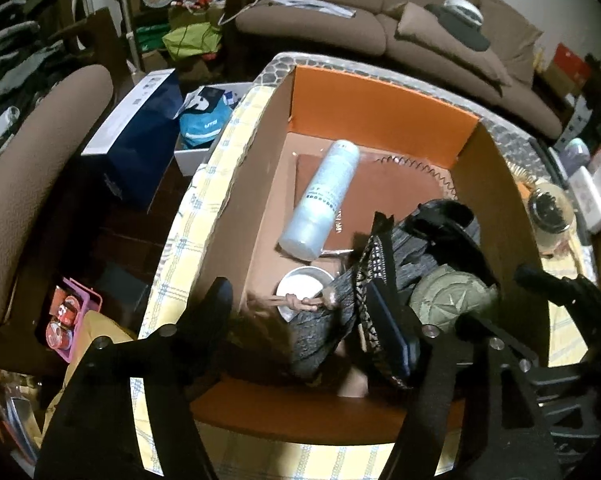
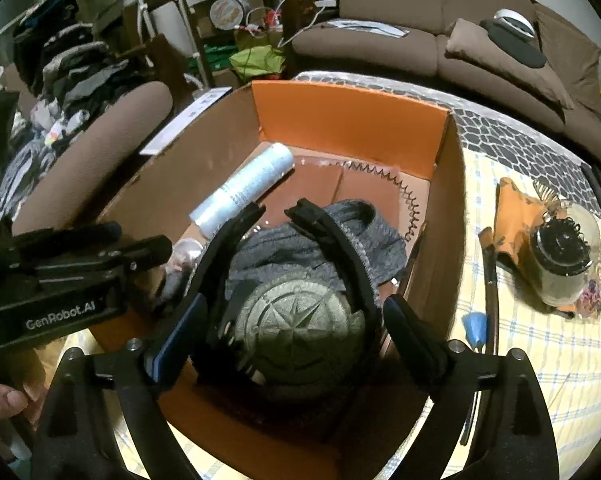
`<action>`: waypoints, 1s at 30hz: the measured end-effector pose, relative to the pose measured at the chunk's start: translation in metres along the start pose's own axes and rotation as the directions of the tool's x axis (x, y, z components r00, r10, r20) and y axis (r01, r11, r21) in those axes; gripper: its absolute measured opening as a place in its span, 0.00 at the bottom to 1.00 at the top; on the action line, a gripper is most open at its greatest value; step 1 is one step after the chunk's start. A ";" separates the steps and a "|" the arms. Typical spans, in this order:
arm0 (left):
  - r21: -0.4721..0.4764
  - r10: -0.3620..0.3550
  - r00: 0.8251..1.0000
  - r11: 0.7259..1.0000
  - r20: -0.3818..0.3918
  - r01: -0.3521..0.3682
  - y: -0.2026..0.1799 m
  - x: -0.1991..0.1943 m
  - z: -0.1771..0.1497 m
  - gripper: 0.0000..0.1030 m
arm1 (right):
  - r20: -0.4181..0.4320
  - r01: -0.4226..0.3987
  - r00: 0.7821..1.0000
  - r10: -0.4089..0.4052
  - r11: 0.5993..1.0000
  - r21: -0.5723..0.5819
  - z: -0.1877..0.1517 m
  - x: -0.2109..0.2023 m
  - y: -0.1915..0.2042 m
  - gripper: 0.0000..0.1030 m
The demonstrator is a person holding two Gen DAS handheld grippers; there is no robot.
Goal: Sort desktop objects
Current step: 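Open both tools to release the bottle and coaster into the box, then pull both tools back from the box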
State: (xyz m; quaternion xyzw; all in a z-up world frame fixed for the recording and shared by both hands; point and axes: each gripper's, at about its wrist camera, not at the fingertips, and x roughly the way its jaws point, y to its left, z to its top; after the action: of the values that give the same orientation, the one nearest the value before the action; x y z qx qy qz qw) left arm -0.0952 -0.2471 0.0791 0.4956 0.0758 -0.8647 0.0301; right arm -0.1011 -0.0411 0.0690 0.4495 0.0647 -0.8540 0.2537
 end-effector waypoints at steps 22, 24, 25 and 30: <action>0.008 -0.057 0.993 0.998 0.102 0.057 -0.003 -0.049 -0.020 0.99 | 0.117 0.090 0.988 -0.099 0.992 0.086 -0.028 -0.070 -0.049 0.94; 0.005 -0.046 0.991 0.999 0.126 0.046 -0.002 -0.056 -0.028 0.99 | 0.129 0.083 0.986 -0.102 0.987 0.140 -0.043 -0.079 -0.058 0.94; -0.005 -0.042 0.990 0.999 0.134 0.043 -0.001 -0.058 -0.035 0.99 | 0.133 0.078 0.986 -0.101 0.983 0.167 -0.052 -0.084 -0.062 0.94; -0.043 -0.079 0.983 0.995 0.163 0.088 0.005 -0.071 -0.067 0.99 | 0.122 0.116 0.982 -0.146 0.968 0.222 -0.084 -0.092 -0.070 0.94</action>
State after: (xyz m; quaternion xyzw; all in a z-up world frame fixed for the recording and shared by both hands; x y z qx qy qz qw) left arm -0.0014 -0.2433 0.1062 0.4198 0.1155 -0.9002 0.0123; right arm -0.0307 0.0825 0.0850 0.4090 -0.0157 -0.8999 0.1505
